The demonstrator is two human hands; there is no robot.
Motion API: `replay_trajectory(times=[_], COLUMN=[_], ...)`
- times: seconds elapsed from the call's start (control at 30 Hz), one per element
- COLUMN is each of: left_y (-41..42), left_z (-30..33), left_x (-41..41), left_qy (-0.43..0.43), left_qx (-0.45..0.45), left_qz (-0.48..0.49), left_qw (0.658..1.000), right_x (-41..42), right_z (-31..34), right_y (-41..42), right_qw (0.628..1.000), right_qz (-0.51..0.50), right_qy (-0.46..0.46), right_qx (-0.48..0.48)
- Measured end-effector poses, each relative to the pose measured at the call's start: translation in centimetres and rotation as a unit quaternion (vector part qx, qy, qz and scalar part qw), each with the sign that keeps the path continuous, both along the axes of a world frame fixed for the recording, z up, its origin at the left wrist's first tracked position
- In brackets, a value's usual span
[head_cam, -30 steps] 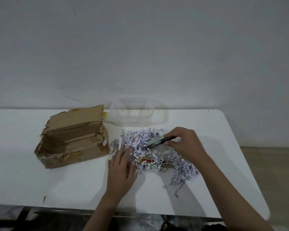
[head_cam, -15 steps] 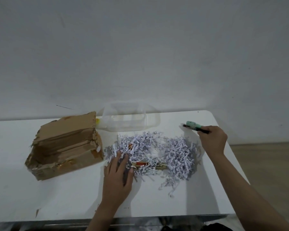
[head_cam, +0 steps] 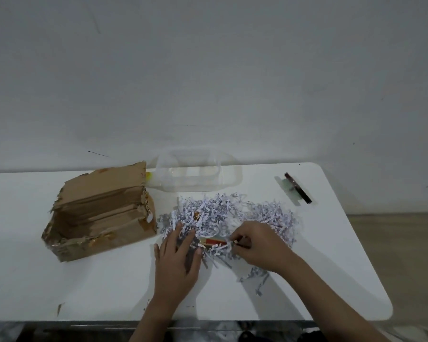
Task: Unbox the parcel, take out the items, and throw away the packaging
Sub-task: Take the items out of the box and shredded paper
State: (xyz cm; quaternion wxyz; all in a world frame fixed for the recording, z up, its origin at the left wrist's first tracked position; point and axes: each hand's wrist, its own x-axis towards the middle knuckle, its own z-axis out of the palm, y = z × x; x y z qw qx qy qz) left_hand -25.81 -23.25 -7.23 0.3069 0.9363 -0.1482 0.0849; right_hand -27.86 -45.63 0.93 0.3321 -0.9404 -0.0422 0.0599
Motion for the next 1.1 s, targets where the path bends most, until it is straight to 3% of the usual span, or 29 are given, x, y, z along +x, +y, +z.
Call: replay_trajectory(times=[0.3, 0.5, 0.67, 1.03, 1.1], left_y=[-0.2, -0.2, -0.3, -0.3, -0.3], left_z=[0.6, 0.4, 0.5, 0.5, 0.5], left_x=[-0.3, -0.2, -0.1, -0.2, -0.2], left_qy=[-0.033, -0.049, -0.047, -0.028, -0.025], left_qx=[0.005, 0.006, 0.005, 0.000, 0.000], left_qz=[-0.011, -0.023, -0.013, -0.003, -0.002], left_qw=[0.999, 0.999, 0.999, 1.000, 1.000], right_x=[-0.2, -0.8, -0.4, 0.9, 1.1], right_z=[-1.1, -1.5, -0.1, 1.5, 0.9], right_y=[0.5, 0.2, 0.3, 1.0, 0.6], right_qw=[0.999, 0.987, 0.962, 0.930, 0.939], right_qz=[0.005, -0.102, -0.135, -0.071, -0.069], right_qy=[-0.030, -0.062, -0.074, -0.008, 0.000], right_qx=[-0.023, 0.111, 0.226, 0.360, 0.338])
